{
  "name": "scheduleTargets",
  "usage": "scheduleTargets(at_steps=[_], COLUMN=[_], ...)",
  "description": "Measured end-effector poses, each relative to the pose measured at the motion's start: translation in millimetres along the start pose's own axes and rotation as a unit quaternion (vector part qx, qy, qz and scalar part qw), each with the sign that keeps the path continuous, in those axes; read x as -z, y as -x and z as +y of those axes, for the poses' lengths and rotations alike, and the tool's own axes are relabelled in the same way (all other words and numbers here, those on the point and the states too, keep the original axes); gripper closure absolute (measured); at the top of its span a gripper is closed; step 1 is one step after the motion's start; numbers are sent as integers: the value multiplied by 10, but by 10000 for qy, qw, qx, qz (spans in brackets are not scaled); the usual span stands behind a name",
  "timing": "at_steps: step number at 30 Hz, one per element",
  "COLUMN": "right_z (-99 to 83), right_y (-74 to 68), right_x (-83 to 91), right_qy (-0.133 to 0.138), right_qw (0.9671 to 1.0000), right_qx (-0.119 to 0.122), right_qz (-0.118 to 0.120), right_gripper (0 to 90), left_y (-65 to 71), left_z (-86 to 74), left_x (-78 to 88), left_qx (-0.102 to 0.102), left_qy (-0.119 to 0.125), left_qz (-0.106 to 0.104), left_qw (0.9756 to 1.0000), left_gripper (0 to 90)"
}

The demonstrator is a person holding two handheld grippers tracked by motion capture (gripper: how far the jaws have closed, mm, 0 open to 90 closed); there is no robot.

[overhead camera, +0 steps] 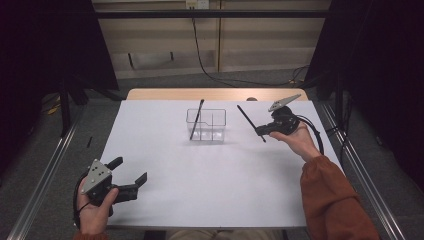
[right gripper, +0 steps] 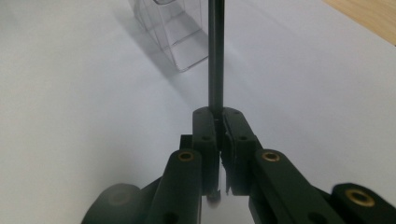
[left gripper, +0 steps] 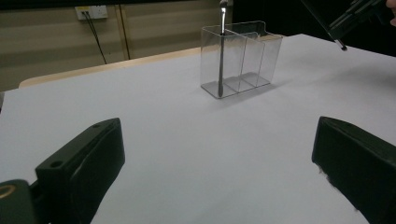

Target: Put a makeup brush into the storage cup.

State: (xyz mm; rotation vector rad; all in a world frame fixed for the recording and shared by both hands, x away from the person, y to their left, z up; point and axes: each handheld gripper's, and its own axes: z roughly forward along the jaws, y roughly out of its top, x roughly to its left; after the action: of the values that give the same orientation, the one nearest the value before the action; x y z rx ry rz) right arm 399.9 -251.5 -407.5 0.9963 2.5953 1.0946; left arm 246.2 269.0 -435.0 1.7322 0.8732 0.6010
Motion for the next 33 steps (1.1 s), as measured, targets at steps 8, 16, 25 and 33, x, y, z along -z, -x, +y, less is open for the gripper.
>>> scheduleTargets(at_steps=[8,16,25,33], right_z=[-30,-85,-65,-44], right_y=[-109,-229,-358,-490], right_x=[64,108,187,165], right_qy=[170,271,213,120], right_qw=[9997,9991,9982,9965], right_qx=[108,213,423,609], right_qz=[139,258,360,553], right_gripper=[845,845,845,845], left_y=[-1,-1,-1,4], left_z=[-1,0,2,4], left_x=[0,-4,-6,-10], left_qx=[-4,-15,-23,-27], left_qy=[-4,-25,-36,-40], left_qz=[-2,2,-20,-29], left_qw=[10000,10000,10000,10000], left_gripper=[25,25,25,25])
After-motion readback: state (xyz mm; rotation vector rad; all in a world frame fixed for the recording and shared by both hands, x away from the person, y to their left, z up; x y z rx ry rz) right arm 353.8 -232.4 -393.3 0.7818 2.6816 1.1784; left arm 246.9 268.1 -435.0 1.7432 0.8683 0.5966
